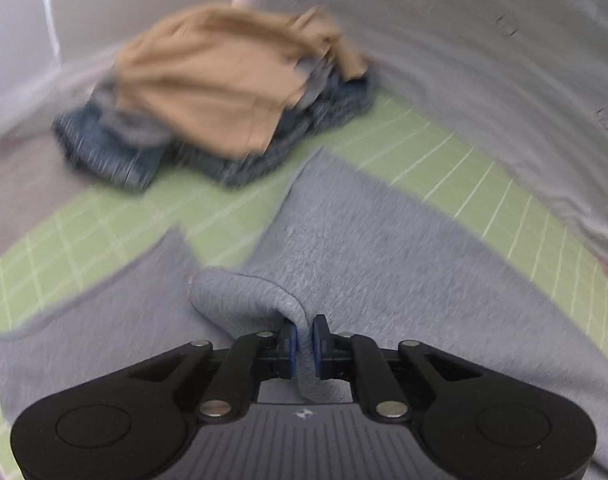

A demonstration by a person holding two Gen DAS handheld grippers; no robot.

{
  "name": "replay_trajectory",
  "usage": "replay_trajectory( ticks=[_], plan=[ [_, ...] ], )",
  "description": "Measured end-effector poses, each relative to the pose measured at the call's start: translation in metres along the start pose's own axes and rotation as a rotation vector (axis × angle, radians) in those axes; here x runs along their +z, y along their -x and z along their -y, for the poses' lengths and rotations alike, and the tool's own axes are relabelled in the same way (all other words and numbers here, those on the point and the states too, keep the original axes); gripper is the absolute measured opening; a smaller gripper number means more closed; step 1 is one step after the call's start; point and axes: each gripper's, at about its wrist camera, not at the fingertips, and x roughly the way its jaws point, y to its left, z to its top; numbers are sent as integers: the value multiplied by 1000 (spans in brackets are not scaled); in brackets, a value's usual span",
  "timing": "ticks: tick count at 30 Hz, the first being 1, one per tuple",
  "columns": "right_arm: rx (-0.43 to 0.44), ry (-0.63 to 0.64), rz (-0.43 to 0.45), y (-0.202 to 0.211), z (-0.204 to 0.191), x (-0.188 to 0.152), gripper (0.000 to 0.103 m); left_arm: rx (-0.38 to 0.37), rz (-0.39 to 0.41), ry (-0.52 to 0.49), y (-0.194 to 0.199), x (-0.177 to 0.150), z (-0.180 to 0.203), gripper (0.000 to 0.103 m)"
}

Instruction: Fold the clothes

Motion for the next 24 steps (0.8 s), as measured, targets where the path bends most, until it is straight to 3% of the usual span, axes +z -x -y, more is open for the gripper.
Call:
replay_trajectory(
  ticks=[1,2,4,6,11,15,18,24],
  plan=[
    [-10,11,7,1,-2,0,100,13,-40,28,-4,-10,-11,16],
    [-22,35,16,2,-5,0,100,2,-27,51,-1,-19,-21,19],
    [-42,94,34,4,-11,0,100,7,-20,77,5,-27,-35,37],
    [-54,141,47,6,-16,0,100,19,10,99,9,-26,-45,45],
    [-44,104,14,4,-11,5,100,48,96,66,8,0,-44,48],
    [-23,69,-6,3,-6,6,100,44,141,-12,-8,30,-28,58],
    [-19,80,0,4,-6,5,101,7,131,-60,-30,55,-15,66],
    [-10,59,-8,2,-2,4,101,-22,80,-91,-75,80,6,66]
  ],
)
